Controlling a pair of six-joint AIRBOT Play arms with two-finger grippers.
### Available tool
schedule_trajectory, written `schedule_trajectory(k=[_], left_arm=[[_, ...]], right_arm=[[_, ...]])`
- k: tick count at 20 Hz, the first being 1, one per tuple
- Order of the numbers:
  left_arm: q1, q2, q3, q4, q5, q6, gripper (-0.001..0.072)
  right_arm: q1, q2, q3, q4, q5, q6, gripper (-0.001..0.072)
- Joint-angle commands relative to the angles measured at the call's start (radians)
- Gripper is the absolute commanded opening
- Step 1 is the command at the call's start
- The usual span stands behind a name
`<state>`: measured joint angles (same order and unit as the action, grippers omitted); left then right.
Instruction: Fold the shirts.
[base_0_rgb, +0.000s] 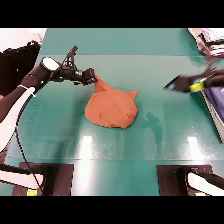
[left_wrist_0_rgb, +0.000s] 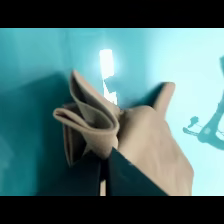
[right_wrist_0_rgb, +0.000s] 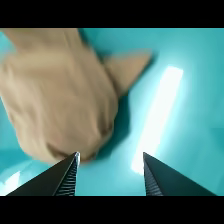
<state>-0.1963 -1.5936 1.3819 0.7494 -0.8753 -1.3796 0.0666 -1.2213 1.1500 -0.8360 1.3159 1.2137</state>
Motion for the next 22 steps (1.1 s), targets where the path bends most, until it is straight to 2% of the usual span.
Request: schedule_trajectory(k=[1, 4, 7, 8, 10, 15, 22], left_arm=[[0.001, -0.001, 0.037, 0.010, -0.039, 0.025, 0.0023], [0.001, -0.001, 0.037, 0.011, -0.058, 0.026, 0.0023], [0.001, -0.001, 0.037, 0.016, -0.084, 0.027, 0.0022], [0.001, -0.001, 0.037, 0.022, -0.092, 0.027, 0.0022], [0.001, 0.002, 0.037, 0.037, -0.109, 0.026, 0.0022], [0.043, 0.145, 0.057, 0.117, -0.097, 0.026, 0.0021], [0.099, 0.532, 0.259, 0.191, -0.097, 0.027, 0.0022]], right_arm=[[0.154, -0.057, -0.242, 0.010, -0.170, -0.003, 0.0460], [0.295, -0.177, -0.250, 0.124, -0.278, -0.058, 0.0461], [0.360, -0.287, -0.166, 0.134, -0.293, -0.063, 0.0443], [0.364, -0.311, -0.135, 0.133, -0.285, -0.063, 0.0346], [0.360, -0.325, -0.089, 0.114, -0.286, -0.069, 0.0025], [0.275, -0.186, -0.008, 0.019, -0.271, -0.070, 0.0016], [0.111, 0.112, 0.274, 0.019, -0.179, -0.070, 0.0016]])
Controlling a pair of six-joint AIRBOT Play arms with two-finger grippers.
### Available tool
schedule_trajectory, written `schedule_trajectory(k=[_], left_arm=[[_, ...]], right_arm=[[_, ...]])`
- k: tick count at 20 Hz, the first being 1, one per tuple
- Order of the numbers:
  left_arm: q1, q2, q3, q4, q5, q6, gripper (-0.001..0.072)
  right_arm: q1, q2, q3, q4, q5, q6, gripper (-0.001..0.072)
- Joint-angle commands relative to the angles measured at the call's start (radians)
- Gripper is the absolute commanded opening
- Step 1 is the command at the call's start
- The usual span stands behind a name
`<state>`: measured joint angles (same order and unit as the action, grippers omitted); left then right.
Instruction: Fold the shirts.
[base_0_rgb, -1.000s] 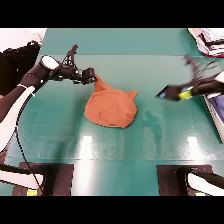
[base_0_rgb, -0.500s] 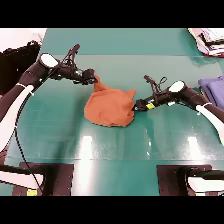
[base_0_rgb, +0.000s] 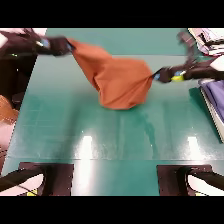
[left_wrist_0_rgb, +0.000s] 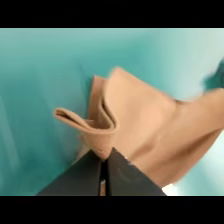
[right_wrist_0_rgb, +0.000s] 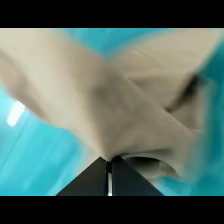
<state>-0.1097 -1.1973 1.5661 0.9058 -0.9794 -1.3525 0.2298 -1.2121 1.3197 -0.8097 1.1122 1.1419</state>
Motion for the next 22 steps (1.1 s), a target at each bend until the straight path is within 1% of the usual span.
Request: schedule_trajectory(k=[1, 5, 8, 11, 12, 13, 14, 16, 17, 20, 22], left_arm=[[0.013, 0.182, 0.099, 0.034, 0.017, 0.000, 0.0022], [0.013, 0.303, 0.180, 0.034, 0.056, 0.000, 0.0022], [0.013, 0.314, 0.312, 0.032, 0.055, -0.001, 0.0021], [0.013, 0.314, 0.412, 0.037, 0.090, 0.000, 0.0021], [0.013, 0.314, 0.418, 0.039, 0.110, 0.005, 0.0021], [0.013, 0.310, 0.417, 0.046, 0.117, 0.028, 0.0021], [0.013, 0.297, 0.417, 0.085, 0.109, 0.025, 0.0021], [0.013, 0.239, 0.409, 0.168, 0.082, 0.013, 0.0021], [0.013, 0.194, 0.402, 0.220, 0.060, -0.008, 0.0021], [0.013, 0.009, 0.391, 0.332, -0.045, -0.051, 0.0022], [0.013, -0.153, 0.390, 0.355, -0.110, -0.055, 0.0023]], right_arm=[[-0.067, 0.135, 0.144, -0.009, 0.025, 0.002, 0.0016], [-0.078, 0.230, 0.275, -0.050, 0.039, 0.002, 0.0016], [-0.078, 0.275, 0.360, -0.057, 0.047, 0.002, 0.0016], [-0.078, 0.297, 0.428, -0.057, 0.056, 0.007, 0.0016], [-0.078, 0.295, 0.444, -0.060, 0.059, 0.032, 0.0016], [-0.078, 0.291, 0.450, -0.064, 0.060, 0.055, 0.0016], [-0.077, 0.283, 0.449, -0.079, 0.069, 0.083, 0.0016], [-0.074, 0.230, 0.449, -0.116, 0.127, 0.163, 0.0016], [-0.060, 0.188, 0.449, -0.136, 0.163, 0.188, 0.0016], [0.050, 0.035, 0.449, -0.250, 0.206, 0.231, 0.0016], [0.129, -0.088, 0.449, -0.352, 0.195, 0.230, 0.0016]])
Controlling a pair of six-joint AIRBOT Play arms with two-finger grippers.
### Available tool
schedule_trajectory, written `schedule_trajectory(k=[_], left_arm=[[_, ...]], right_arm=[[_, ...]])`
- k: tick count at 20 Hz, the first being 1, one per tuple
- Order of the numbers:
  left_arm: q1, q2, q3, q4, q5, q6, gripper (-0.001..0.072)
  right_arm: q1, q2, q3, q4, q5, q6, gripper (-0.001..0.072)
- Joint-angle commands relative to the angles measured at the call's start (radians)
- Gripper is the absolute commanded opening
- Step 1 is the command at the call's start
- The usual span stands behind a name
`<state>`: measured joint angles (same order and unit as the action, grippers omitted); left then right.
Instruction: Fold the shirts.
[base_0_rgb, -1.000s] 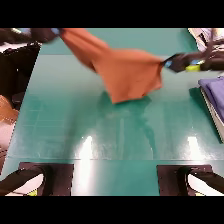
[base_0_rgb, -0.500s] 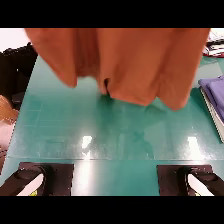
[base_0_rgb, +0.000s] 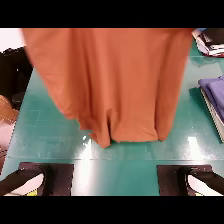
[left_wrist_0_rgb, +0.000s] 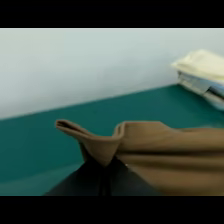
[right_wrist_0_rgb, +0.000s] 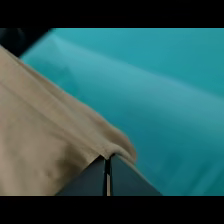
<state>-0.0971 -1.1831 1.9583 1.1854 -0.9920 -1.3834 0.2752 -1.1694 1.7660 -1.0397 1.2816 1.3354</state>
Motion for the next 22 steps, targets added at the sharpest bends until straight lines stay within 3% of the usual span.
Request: schedule_trajectory(k=[1, 5, 9, 10, 11, 12, 14, 16, 19, 22], left_arm=[[0.000, -0.241, -0.002, 0.076, -0.124, -0.024, 0.0023], [0.000, -0.506, -0.002, 0.073, -0.180, -0.033, 0.0023], [0.000, -0.644, -0.002, 0.064, -0.184, -0.087, 0.0025], [0.000, -0.656, -0.002, 0.064, -0.186, -0.087, 0.0139], [0.000, -0.660, -0.002, 0.064, -0.187, -0.091, 0.0430], [0.000, -0.659, -0.002, 0.064, -0.187, -0.101, 0.0582], [0.008, -0.654, -0.001, 0.064, -0.215, -0.103, 0.0549], [0.026, -0.646, 0.003, 0.064, -0.312, -0.103, 0.0549], [0.070, -0.613, -0.003, 0.064, -0.502, -0.101, 0.0549], [0.083, -0.500, -0.143, 0.063, -0.489, -0.102, 0.0550]], right_arm=[[0.111, -0.197, 0.002, -0.166, 0.015, 0.037, 0.0016], [0.124, -0.428, 0.002, -0.190, -0.042, 0.037, 0.0016], [0.109, -0.555, 0.003, -0.182, -0.091, 0.037, 0.0017], [0.109, -0.571, 0.003, -0.182, -0.100, 0.037, 0.0017], [0.109, -0.580, 0.003, -0.182, -0.106, 0.037, 0.0017], [0.111, -0.586, 0.003, -0.182, -0.113, 0.037, 0.0017], [0.110, -0.587, 0.003, -0.182, -0.119, 0.037, 0.0039], [0.098, -0.578, 0.003, -0.180, -0.094, 0.042, 0.0362], [0.059, -0.534, 0.002, -0.126, 0.000, 0.040, 0.0365], [0.005, -0.466, 0.002, -0.082, 0.087, 0.024, 0.0365]])
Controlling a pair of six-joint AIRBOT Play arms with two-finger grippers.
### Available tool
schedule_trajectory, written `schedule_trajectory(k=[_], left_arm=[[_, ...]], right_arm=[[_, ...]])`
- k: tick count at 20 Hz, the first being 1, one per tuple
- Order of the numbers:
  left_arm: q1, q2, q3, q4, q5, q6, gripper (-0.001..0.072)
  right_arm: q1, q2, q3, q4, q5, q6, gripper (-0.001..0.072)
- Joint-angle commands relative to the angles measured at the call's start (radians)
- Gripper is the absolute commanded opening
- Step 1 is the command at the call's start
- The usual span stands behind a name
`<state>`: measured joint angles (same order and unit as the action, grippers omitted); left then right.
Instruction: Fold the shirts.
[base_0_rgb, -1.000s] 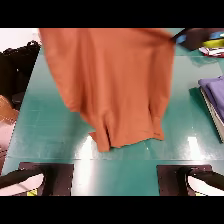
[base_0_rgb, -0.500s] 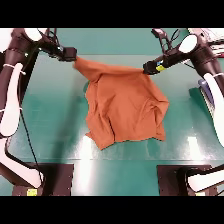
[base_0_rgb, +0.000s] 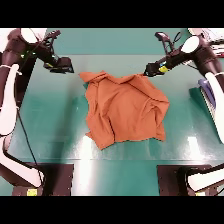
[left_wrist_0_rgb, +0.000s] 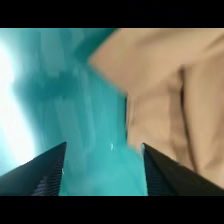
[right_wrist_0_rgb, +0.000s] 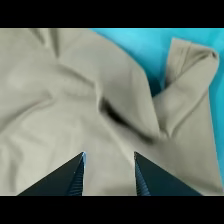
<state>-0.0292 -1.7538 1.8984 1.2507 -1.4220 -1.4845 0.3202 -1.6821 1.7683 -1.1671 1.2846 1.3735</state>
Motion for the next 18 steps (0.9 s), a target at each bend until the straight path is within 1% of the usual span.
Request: schedule_trajectory(k=[1, 5, 8, 10, 13, 18], left_arm=[[0.008, 0.116, -0.154, -0.010, -0.039, -0.001, 0.0549], [-0.051, 0.344, -0.571, -0.089, 0.103, -0.001, 0.0549], [-0.118, 0.500, -0.893, -0.210, 0.224, -0.001, 0.0550], [-0.150, 0.560, -1.054, -0.293, 0.297, 0.000, 0.0550], [-0.187, 0.573, -1.187, -0.373, 0.358, 0.000, 0.0550], [-0.248, 0.573, -1.224, -0.409, 0.509, -0.001, 0.0549]], right_arm=[[-0.055, 0.069, 0.000, 0.050, 0.104, -0.014, 0.0365], [-0.107, 0.162, 0.000, 0.049, 0.178, -0.021, 0.0365], [-0.147, 0.227, 0.000, 0.050, 0.227, -0.021, 0.0365], [-0.167, 0.264, 0.000, 0.050, 0.265, -0.021, 0.0364], [-0.183, 0.310, 0.000, 0.049, 0.290, -0.020, 0.0365], [-0.183, 0.354, 0.000, 0.049, 0.286, -0.020, 0.0364]])
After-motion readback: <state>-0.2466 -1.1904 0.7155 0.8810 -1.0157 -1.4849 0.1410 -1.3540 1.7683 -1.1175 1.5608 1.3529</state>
